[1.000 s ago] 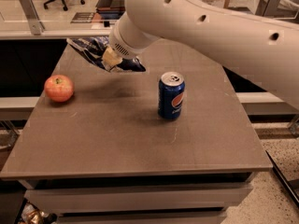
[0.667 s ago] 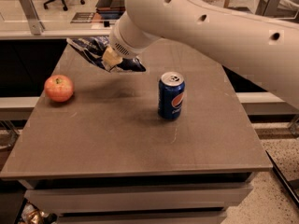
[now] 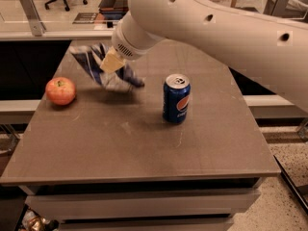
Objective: Move blue chip bag near apple
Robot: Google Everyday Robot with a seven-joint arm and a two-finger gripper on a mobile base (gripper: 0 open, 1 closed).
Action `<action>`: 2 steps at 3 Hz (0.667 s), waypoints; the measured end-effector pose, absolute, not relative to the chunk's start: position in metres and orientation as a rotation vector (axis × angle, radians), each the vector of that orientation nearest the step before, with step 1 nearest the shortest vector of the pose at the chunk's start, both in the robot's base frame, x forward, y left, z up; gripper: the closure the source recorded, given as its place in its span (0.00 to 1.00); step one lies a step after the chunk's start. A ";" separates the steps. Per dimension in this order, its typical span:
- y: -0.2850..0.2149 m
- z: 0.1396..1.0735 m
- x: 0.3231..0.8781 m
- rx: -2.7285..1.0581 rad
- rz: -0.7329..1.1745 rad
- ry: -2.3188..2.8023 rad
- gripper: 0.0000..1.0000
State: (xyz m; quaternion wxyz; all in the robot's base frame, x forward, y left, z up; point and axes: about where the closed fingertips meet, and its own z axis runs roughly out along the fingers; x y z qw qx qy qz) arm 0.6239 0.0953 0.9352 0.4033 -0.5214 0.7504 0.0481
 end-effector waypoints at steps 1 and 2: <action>0.096 0.936 0.623 -1.318 0.121 1.893 0.00; 0.096 0.936 0.623 -1.319 0.121 1.893 0.00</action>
Offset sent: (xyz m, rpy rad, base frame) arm -0.0007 0.0008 0.0009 -0.0002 -0.0015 0.0015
